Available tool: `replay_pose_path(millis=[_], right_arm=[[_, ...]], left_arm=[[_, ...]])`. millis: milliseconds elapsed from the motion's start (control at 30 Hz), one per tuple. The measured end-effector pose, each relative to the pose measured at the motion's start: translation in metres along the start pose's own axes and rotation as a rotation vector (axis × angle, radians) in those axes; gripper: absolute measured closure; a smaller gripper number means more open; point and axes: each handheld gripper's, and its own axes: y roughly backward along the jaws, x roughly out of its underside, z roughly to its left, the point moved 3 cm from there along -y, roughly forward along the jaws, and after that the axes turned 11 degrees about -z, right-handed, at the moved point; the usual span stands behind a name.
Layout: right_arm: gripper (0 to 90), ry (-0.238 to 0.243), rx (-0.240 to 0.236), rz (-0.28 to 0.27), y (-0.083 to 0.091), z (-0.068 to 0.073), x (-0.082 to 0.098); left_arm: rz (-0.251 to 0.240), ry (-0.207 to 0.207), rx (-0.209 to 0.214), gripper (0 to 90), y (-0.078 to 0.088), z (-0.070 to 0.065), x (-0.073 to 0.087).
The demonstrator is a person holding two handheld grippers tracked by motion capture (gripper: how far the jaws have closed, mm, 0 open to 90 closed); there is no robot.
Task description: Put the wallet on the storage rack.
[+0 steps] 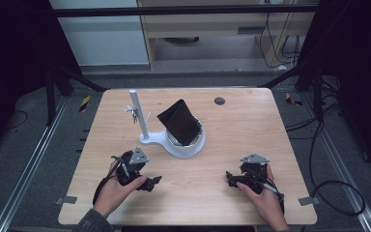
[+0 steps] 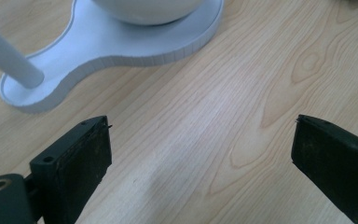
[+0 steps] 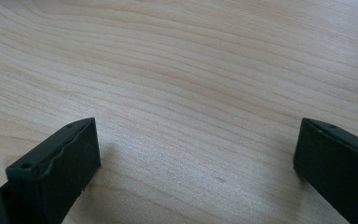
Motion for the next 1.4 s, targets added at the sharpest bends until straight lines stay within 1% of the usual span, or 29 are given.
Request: replay_pose_path(millis=[33,67,100,167,200,300,333,433,500,533,600,633,667,767,800,833,900,1000,1067,1133,1300,1400], right_arm=[[0.7,-0.001,0.000,0.000,0.000,0.000,0.000],[0.7,0.000,0.000,0.000,0.000,0.000,0.000],[0.7,0.000,0.000,0.000,0.000,0.000,0.000],[0.7,0.000,0.000,0.000,0.000,0.000,0.000],[0.8,0.007,0.003,-0.003,0.000,0.000,0.000],[0.7,0.002,0.001,-0.001,0.000,0.000,0.000],[0.7,0.007,0.004,-0.003,0.000,0.000,0.000],[0.7,0.000,0.001,-0.001,0.000,0.000,0.000],[0.7,0.000,0.001,-0.001,0.000,0.000,0.000],[0.7,0.002,0.001,-0.001,0.000,0.000,0.000],[0.7,0.000,0.001,-0.001,0.000,0.000,0.000],[0.7,-0.001,0.000,0.000,0.000,0.000,0.000],[0.7,0.000,0.001,-0.001,0.000,0.000,0.000],[0.7,-0.001,0.000,0.000,0.000,0.000,0.000],[0.7,0.000,0.001,0.000,0.000,0.000,0.000],[0.7,0.000,0.001,0.000,0.000,0.000,0.000],[0.7,-0.001,0.000,0.000,0.000,0.000,0.000],[0.7,-0.001,0.000,0.000,0.000,0.000,0.000],[0.7,-0.001,0.000,0.000,0.000,0.000,0.000],[0.7,-0.001,0.000,0.000,0.000,0.000,0.000],[0.8,-0.001,0.000,0.000,0.000,0.000,0.000],[0.7,-0.001,0.000,0.000,0.000,0.000,0.000]], left_arm=[[0.005,0.008,-0.008,4.8,0.001,0.003,0.006],[0.005,0.008,-0.008,4.8,0.001,0.003,0.006],[0.005,0.022,-0.018,5.0,0.002,0.007,0.012],[0.010,0.034,-0.030,5.1,0.003,0.012,0.018],[0.011,0.040,-0.036,5.1,0.004,0.014,0.020],[0.021,0.048,-0.051,5.1,0.006,0.019,0.028],[0.024,0.054,-0.057,5.1,0.007,0.021,0.032],[0.029,0.076,-0.069,5.1,0.009,0.026,0.042],[0.033,0.076,-0.088,5.2,0.010,0.030,0.047],[0.034,0.083,-0.095,5.2,0.011,0.032,0.050],[0.036,0.085,-0.100,5.2,0.012,0.034,0.053],[0.036,0.099,-0.112,5.2,0.013,0.038,0.058],[0.036,0.099,-0.123,5.3,0.014,0.040,0.060],[0.032,0.118,-0.142,5.3,0.016,0.046,0.064],[0.032,0.118,-0.142,5.3,0.016,0.046,0.064],[0.033,0.123,-0.155,5.3,0.017,0.051,0.067],[0.031,0.127,-0.161,5.5,0.017,0.052,0.068],[0.028,0.145,-0.179,5.4,0.015,0.059,0.073],[0.029,0.146,-0.180,5.4,0.015,0.060,0.074],[0.018,0.163,-0.190,5.4,0.013,0.063,0.076],[0.015,0.184,-0.197,5.4,0.007,0.068,0.082],[-0.008,0.200,-0.202,4.4,0.004,0.070,0.084]])
